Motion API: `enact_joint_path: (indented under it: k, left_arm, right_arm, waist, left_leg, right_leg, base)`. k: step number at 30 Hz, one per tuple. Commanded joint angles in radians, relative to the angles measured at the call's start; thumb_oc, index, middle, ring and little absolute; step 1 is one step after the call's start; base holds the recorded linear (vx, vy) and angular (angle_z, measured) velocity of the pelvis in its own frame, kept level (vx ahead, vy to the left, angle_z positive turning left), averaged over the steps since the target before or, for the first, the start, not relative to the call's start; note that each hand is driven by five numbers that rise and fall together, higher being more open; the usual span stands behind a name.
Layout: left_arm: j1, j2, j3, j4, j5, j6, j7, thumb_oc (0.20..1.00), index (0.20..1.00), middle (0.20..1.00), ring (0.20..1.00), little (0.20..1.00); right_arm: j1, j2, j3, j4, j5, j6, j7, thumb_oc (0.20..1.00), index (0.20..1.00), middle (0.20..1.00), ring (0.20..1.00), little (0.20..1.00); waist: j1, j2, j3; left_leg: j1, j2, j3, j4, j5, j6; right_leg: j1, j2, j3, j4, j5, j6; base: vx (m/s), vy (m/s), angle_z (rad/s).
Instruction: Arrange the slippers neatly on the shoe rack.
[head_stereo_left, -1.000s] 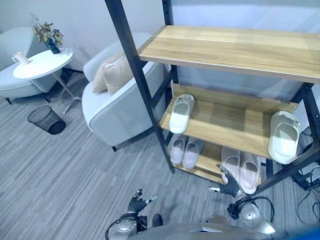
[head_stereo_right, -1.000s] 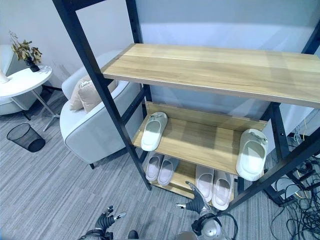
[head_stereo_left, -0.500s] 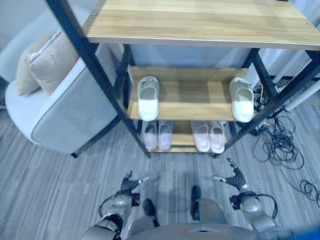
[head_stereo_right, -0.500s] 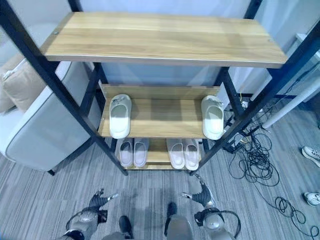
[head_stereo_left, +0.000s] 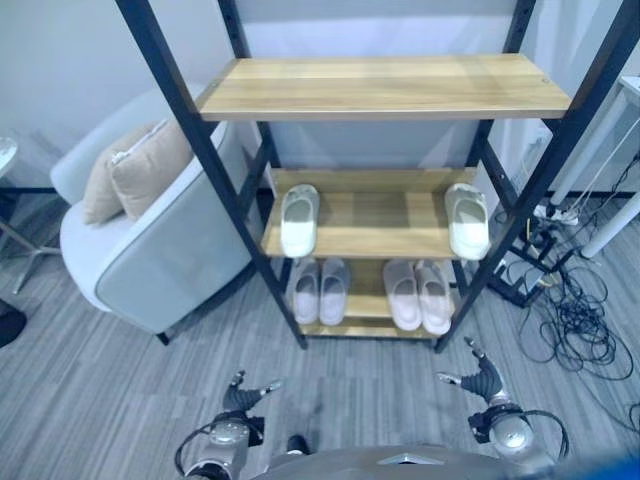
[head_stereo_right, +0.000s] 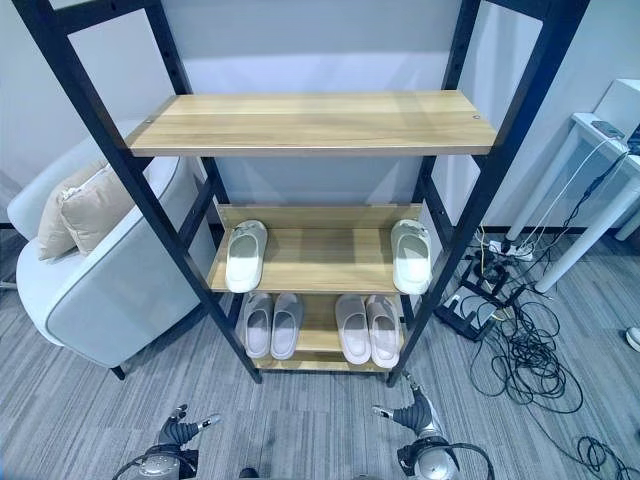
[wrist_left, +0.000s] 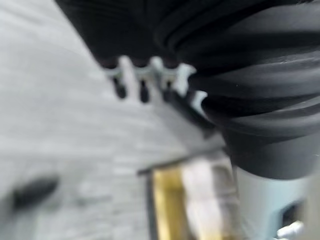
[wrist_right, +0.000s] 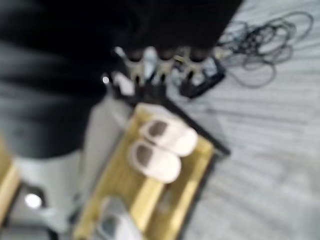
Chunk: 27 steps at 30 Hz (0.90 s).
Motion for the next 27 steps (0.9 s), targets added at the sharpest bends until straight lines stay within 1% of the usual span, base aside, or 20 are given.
enact_joint_path:
  k: [1,5,9,12,14,16,18,21,22,24,27]
  left_arm:
    - [-0.107,-0.009,-0.045,-0.22,0.103,-0.065,0.001,1.0,1.0,1.0,1.0,1.0]
    - [-0.082,0.0,-0.042,-0.21,0.135,-0.068,-0.012,1.0,1.0,1.0,1.0,1.0]
    - [-0.08,0.014,-0.042,-0.241,0.14,-0.077,-0.017,1.0,1.0,1.0,1.0,1.0]
    - [-0.098,0.047,-0.045,-0.318,0.155,-0.085,-0.033,1.0,1.0,1.0,1.0,1.0]
    - [-0.123,0.074,-0.05,-0.358,0.187,-0.094,-0.037,1.0,1.0,1.0,1.0,1.0]
    - [-0.136,0.085,-0.051,-0.371,0.199,-0.096,-0.039,1.0,1.0,1.0,1.0,1.0]
    - [-0.184,0.105,-0.056,-0.422,0.205,-0.11,-0.036,1.0,1.0,1.0,1.0,1.0]
    - [-0.223,0.086,-0.06,-0.455,0.172,-0.117,-0.026,1.0,1.0,1.0,1.0,1.0]
    - [-0.237,0.083,-0.061,-0.466,0.166,-0.119,-0.022,1.0,1.0,1.0,1.0,1.0]
    - [-0.253,0.08,-0.056,-0.484,0.155,-0.118,-0.014,1.0,1.0,1.0,1.0,1.0]
    - [-0.283,0.079,-0.047,-0.491,0.172,-0.121,0.006,1.0,1.0,1.0,1.0,1.0]
  right_arm:
    - [-0.085,0.023,0.0,0.005,0.051,-0.036,0.002,1.0,1.0,1.0,1.0,1.0]
    - [-0.063,0.034,0.0,-0.007,0.05,-0.037,0.013,1.0,1.0,1.0,1.0,1.0]
    - [-0.059,0.038,0.0,0.0,0.052,-0.039,0.018,1.0,1.0,1.0,1.0,1.0]
    - [-0.06,0.035,0.001,0.004,0.055,-0.039,0.026,1.0,1.0,1.0,1.0,1.0]
    - [-0.066,0.03,0.003,0.004,0.053,-0.04,0.033,1.0,1.0,1.0,1.0,1.0]
    - [-0.068,0.028,0.004,0.003,0.053,-0.039,0.038,1.0,1.0,1.0,1.0,1.0]
    - [-0.068,0.02,0.011,0.004,0.039,-0.034,0.048,1.0,1.0,1.0,1.0,1.0]
    - [-0.042,0.012,0.016,-0.001,0.016,-0.028,0.062,1.0,1.0,1.0,1.0,1.0]
    - [-0.039,0.012,0.017,0.0,0.013,-0.027,0.064,1.0,1.0,1.0,1.0,1.0]
    - [-0.024,0.012,0.019,-0.006,0.008,-0.026,0.069,1.0,1.0,1.0,1.0,1.0]
    - [-0.015,0.013,0.025,0.004,-0.001,-0.028,0.076,1.0,1.0,1.0,1.0,1.0]
  waist:
    - [-0.015,0.012,0.06]
    - [-0.022,0.003,0.055]
    - [-0.021,0.002,0.051]
    - [-0.022,0.003,0.051]
    - [-0.021,0.003,0.054]
    - [-0.02,0.003,0.055]
    - [-0.013,0.004,0.057]
    - [-0.003,-0.001,0.054]
    - [-0.001,-0.002,0.054]
    - [0.002,-0.007,0.052]
    - [0.004,-0.015,0.05]
  left_leg:
    - [0.087,-0.004,-0.12,-0.044,-0.107,-0.032]
    - [0.102,-0.012,-0.104,-0.044,-0.122,-0.024]
    - [0.104,-0.015,-0.101,-0.044,-0.125,-0.023]
    - [0.1,-0.018,-0.101,-0.044,-0.127,-0.023]
    - [0.091,-0.02,-0.104,-0.044,-0.118,-0.022]
    - [0.089,-0.021,-0.105,-0.044,-0.118,-0.022]
    - [0.085,-0.024,-0.113,-0.044,-0.119,-0.021]
    - [0.092,-0.027,-0.123,-0.044,-0.132,-0.019]
    - [0.086,-0.028,-0.126,-0.044,-0.123,-0.017]
    - [0.085,-0.028,-0.129,-0.044,-0.124,-0.016]
    - [0.087,-0.027,-0.13,-0.044,-0.126,-0.016]
  right_leg:
    - [0.198,-0.016,0.134,-0.498,0.302,0.117]
    - [0.213,-0.026,0.136,-0.513,0.309,0.124]
    - [0.217,-0.03,0.132,-0.518,0.311,0.127]
    - [0.215,-0.033,0.131,-0.519,0.313,0.13]
    - [0.208,-0.034,0.128,-0.517,0.321,0.132]
    - [0.205,-0.035,0.125,-0.516,0.321,0.133]
    - [0.202,-0.038,0.119,-0.513,0.322,0.136]
    - [0.214,-0.04,0.108,-0.519,0.318,0.142]
    - [0.209,-0.041,0.108,-0.517,0.325,0.142]
    - [0.21,-0.041,0.105,-0.518,0.325,0.143]
    - [0.214,-0.041,0.104,-0.523,0.325,0.144]
  base:
    - [0.07,0.056,-0.06]
    - [0.03,0.03,-0.25]
    - [0.0,0.004,-0.01]
    - [-0.01,0.011,0.0]
    - [-0.05,0.041,0.0]
    - [-0.02,0.024,0.01]
    - [-0.03,0.061,0.01]
    - [0.01,0.063,0.07]
    - [0.0,0.041,0.06]
    - [0.0,0.034,0.11]
    - [0.02,0.021,0.1]
